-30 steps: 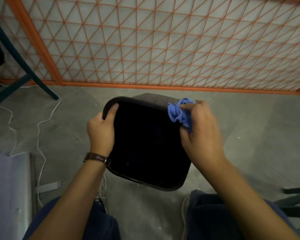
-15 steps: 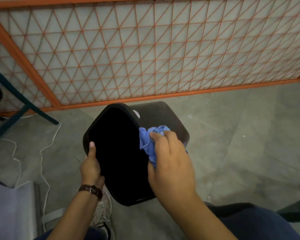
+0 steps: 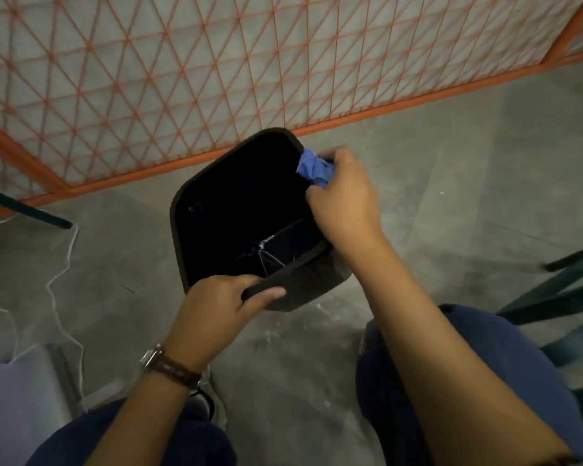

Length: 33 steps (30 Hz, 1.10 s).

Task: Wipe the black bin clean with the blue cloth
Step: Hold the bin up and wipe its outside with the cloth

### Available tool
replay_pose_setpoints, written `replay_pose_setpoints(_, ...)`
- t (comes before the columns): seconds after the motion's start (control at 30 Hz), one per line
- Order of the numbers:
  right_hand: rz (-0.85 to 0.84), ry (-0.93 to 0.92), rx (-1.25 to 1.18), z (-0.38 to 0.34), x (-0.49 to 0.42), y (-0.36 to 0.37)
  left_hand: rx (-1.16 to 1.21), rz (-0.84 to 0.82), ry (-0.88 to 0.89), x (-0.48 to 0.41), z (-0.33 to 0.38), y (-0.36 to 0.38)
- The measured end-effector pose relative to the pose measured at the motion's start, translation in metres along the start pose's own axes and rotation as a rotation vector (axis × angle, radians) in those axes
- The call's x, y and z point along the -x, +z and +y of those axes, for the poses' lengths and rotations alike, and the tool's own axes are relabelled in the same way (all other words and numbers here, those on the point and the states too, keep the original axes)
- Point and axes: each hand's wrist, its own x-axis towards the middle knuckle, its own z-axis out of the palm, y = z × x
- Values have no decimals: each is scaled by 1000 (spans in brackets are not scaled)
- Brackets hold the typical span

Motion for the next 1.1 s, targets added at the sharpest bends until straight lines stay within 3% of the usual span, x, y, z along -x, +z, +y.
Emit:
replay_pose_setpoints(0.07,42,53,-251,-4,-3,1,7,118,-73,-3,-10,2)
replay_pose_setpoints(0.13,48,37,-283,-4,-4,4,166,257,-273,-8,-25,-7)
replay_pose_setpoints(0.23,-85,-175,43,3,12,23,491,428,-477,-11,-35,-19)
replay_pose_setpoints(0.3,-54,-337,316,7,25,37,602,465,-530,-10,-37,-22)
replay_pose_setpoints(0.37,-56,-385,378,11,28,43,679,489,-558,-8,-39,-25)
replay_pose_setpoints(0.47,-23,-314,328,24,21,39,727,503,-565,-6,-45,-31)
replay_pose_setpoints(0.63,20,45,237,32,2,27,637,527,-478,-9,-45,-44)
replay_pose_setpoints(0.7,-2,18,258,20,-1,36,622,492,-428,-7,-46,-45)
replay_pose_setpoints(0.83,-128,-125,-76,-31,17,72,646,421,-437,-4,-50,-36)
replay_pose_setpoints(1.1,-349,-337,-333,-68,68,113,922,655,-547,-12,-64,-41)
